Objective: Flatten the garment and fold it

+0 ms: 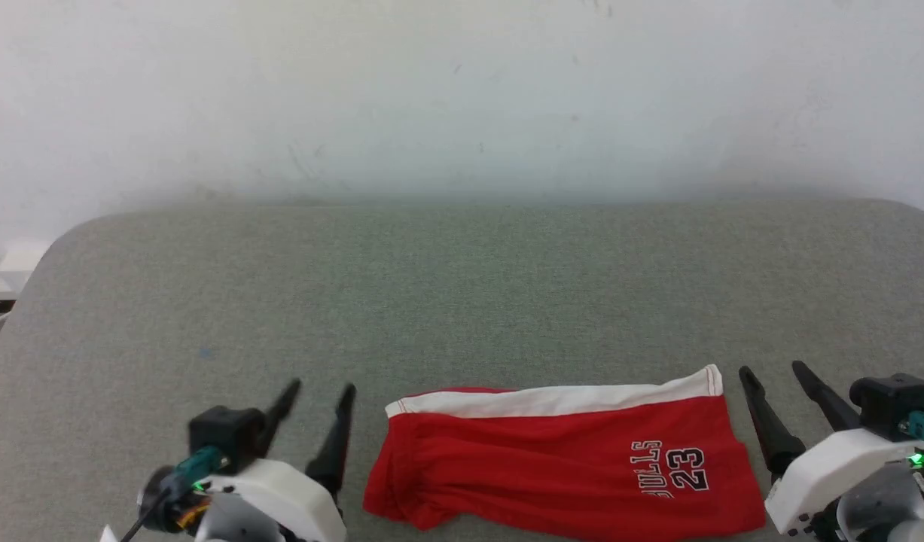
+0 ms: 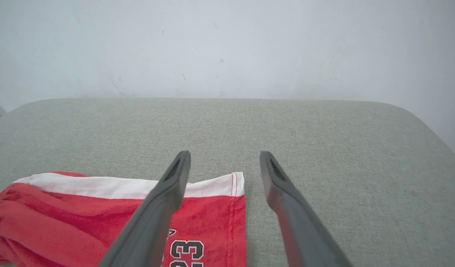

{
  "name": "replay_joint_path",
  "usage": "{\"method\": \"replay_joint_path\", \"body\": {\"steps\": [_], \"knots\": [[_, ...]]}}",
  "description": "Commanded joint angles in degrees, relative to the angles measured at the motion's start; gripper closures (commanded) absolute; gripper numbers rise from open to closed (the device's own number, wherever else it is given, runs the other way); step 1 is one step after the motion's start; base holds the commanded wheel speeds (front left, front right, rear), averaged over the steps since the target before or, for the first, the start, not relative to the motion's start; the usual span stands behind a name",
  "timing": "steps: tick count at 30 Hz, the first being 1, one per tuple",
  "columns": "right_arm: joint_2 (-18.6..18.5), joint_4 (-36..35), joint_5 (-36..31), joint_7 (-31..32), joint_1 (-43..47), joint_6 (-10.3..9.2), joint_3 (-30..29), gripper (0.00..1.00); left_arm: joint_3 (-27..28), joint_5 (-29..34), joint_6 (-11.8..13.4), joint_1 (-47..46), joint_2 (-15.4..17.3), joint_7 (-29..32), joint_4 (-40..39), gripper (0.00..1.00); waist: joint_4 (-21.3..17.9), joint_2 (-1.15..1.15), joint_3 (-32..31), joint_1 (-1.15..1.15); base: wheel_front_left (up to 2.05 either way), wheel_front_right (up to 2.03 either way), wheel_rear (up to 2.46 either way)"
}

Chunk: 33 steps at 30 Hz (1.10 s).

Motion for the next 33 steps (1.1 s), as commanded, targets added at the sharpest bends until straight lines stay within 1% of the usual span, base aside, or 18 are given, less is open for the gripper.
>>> {"method": "replay_joint_path", "body": {"steps": [1, 3, 4, 7, 10, 14, 17, 19, 26, 33], "knots": [[0.1, -1.7, -0.9, -0.8, 1.4, -0.12, -0.3, 0.00, 1.0, 2.4, 0.4, 0.4, 0.3, -5.2, -0.7, 0.00, 0.6, 0.00, -0.2, 0.00, 0.00, 0.00, 0.00], [0.2, -3.1, -1.6, -1.0, 2.5, -0.12, -0.7, 0.00, 2.4, 3.5, 0.7, 0.7, -0.5, -11.3, -0.6, 0.00, 1.0, 0.00, 0.1, 0.00, 0.00, 0.00, 0.00], [0.2, -3.1, -1.6, -1.0, 2.5, -0.12, -0.7, 0.00, 2.4, 3.5, 0.7, 0.7, -0.5, -11.3, -0.6, 0.00, 1.0, 0.00, 0.1, 0.00, 0.00, 0.00, 0.00], [0.5, -4.0, -2.6, -0.6, 4.0, -0.12, -1.4, 0.00, 4.0, 6.0, 0.9, 0.9, -1.4, -15.0, 0.1, 0.00, 1.6, 0.00, 0.6, 0.00, 0.00, 0.00, 0.00], [1.5, -3.9, -3.8, 0.6, 5.2, -0.12, -2.7, 0.00, 6.6, 9.5, 1.9, 1.6, -3.4, -15.7, -0.8, 0.00, 2.3, 0.00, 1.4, 0.00, 0.00, 0.00, 0.00], [3.9, -2.5, -4.4, 3.8, 6.0, -0.12, -5.3, 0.00, 10.4, 16.6, 2.1, 3.6, -5.9, -15.7, -3.6, 0.00, 3.3, 0.00, 2.5, 0.00, 0.00, 0.00, 0.00], [5.7, -0.9, -4.3, 6.3, 5.6, -0.12, -7.8, 0.00, 13.4, 20.9, 1.8, 4.9, -7.5, -15.7, -4.8, 0.00, 4.0, 0.00, 3.5, 0.00, 0.00, 0.00, 0.00], [6.7, 0.7, -3.9, 8.0, 5.2, -0.12, -9.6, 0.00, 15.1, 21.9, 0.9, 6.1, -8.8, -15.7, -4.4, 0.00, 4.6, 0.00, 4.0, 0.00, 0.00, 0.00, 0.00], [8.0, 6.9, -2.5, 12.1, 3.0, -0.12, -12.5, 0.00, 18.0, 23.9, -4.2, 7.6, -12.3, -15.8, -1.9, 0.00, 6.3, 0.00, 5.2, 0.00, 0.00, 0.00, 0.00], [8.3, 11.4, 2.6, 15.0, 1.2, -0.12, -9.1, 0.00, 19.7, 25.9, -8.1, 6.7, -14.8, -15.8, 0.4, 0.00, 7.6, 0.00, 6.3, 0.00, 0.00, 0.00, 0.00]]}}
